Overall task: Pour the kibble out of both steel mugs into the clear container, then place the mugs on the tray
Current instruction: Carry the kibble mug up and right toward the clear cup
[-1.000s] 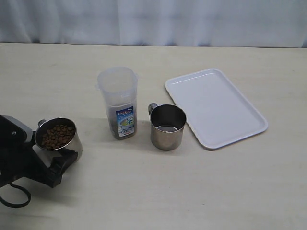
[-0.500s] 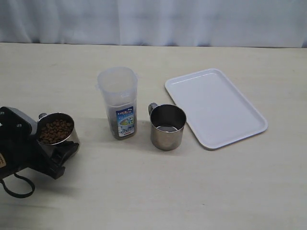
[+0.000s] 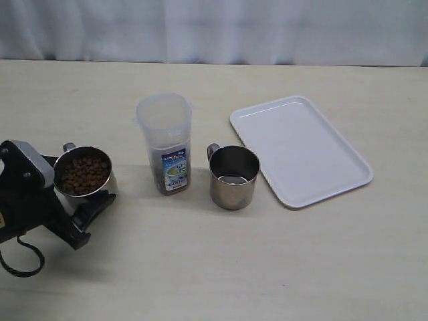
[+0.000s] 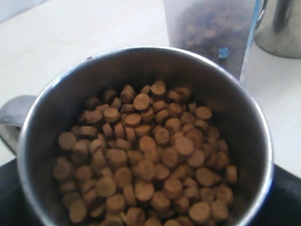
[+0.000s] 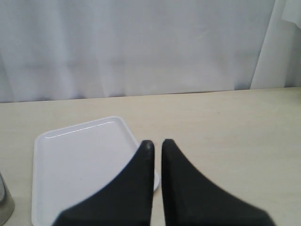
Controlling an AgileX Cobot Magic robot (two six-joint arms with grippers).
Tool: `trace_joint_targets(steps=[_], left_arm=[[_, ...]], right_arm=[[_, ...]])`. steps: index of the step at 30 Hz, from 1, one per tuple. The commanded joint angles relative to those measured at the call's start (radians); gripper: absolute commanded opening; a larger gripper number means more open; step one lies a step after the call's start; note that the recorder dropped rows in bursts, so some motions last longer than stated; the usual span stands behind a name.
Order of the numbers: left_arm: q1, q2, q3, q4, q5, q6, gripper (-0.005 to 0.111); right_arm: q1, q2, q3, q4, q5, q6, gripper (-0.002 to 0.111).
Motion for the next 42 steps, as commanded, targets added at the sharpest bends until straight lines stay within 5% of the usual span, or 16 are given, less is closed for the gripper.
trace_joint_targets(steps=[1,11,26,34,42], left_arm=[[0.001,-0.068,0.023,0.011,-0.083,0.010,0.000],[0.001,-0.166,0.035,0.025,-0.028,-0.130,0.000],[0.000,-0.478,-0.004,0.003,0.591,-0.572,0.000],[-0.002,-0.478,-0.029,0.007,0.689,-0.677,0.000],[-0.147,-0.478,-0.101,0.003,0.905,-0.713,0.000]], right_arm=[[0.001,-0.003,0.003,-0.002,-0.001,-0.006,0.005],[0.001,-0.003,0.003,-0.002,-0.001,-0.006,0.005],[0.001,-0.003,0.003,-0.002,-0.001,-0.006,0.005],[0.001,-0.003,0.003,-0.002,-0.001,-0.006,0.005],[0.001,-0.003,0.003,-0.002,-0.001,-0.006,0.005]])
